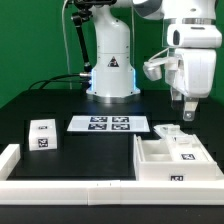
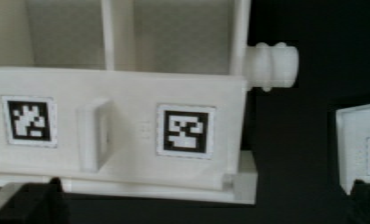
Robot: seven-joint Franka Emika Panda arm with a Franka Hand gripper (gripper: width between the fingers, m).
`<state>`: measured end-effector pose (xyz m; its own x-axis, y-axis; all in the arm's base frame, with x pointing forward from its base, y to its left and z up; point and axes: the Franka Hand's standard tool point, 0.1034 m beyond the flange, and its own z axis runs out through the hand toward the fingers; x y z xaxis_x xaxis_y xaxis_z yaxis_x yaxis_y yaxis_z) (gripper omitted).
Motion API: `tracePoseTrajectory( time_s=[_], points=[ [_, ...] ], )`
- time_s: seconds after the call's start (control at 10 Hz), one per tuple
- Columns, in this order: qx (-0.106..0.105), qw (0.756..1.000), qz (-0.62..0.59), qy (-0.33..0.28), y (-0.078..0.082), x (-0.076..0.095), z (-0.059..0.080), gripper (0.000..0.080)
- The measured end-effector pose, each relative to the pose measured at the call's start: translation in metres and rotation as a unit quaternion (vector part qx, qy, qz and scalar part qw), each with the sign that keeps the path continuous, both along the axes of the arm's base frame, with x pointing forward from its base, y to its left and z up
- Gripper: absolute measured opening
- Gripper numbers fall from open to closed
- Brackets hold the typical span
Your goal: Assemble cabinet
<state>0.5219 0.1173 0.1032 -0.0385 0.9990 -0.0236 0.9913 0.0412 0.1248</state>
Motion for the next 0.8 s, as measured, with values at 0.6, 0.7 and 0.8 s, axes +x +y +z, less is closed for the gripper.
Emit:
tracePoseTrajectory(
  time_s=[0.6, 0.7, 0.8],
  points=[
    [0.001, 1.000, 0.009, 0.013, 0.007, -0.020, -0.013, 0.0797],
    [0.010, 0.999, 0.031, 0.001, 0.011, -0.027, -0.015, 0.0797],
    [0.021, 0.998, 0.066, -0.012, 0.017, -0.047, -0.022, 0.0797]
  ],
)
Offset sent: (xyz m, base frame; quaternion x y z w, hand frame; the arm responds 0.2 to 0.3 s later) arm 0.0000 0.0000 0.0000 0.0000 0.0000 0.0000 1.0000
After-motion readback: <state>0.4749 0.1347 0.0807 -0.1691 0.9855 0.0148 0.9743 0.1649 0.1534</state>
